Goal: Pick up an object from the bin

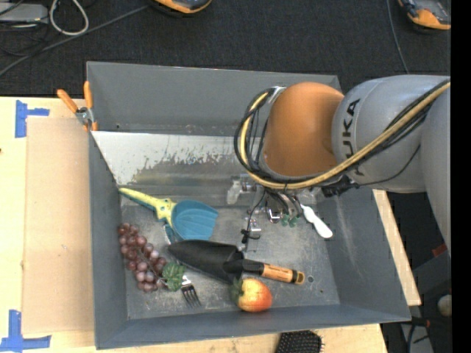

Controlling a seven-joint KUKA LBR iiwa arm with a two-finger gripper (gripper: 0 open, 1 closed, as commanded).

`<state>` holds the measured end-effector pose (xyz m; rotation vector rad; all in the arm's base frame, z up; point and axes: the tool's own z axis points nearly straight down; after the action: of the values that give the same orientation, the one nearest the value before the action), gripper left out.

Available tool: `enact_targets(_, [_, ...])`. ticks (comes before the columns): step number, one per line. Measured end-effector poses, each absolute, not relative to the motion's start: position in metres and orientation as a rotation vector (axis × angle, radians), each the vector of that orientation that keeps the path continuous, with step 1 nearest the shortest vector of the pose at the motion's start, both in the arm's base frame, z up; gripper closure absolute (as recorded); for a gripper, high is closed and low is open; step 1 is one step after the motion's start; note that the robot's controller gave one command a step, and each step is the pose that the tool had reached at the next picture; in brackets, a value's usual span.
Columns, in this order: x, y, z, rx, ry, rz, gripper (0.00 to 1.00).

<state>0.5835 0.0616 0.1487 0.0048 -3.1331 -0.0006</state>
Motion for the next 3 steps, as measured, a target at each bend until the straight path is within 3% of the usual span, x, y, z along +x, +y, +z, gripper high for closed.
enact_targets(1, [0.585,0.061,0.153,0.002,-3.141,-0.001,0.00])
enact_targets(2, [0.563,0.115,0.082,-0.221,-3.133,-0.002,0.00])
enact_targets(3, [0.562,0.135,0.114,-0.184,-3.139,0.001,0.00])
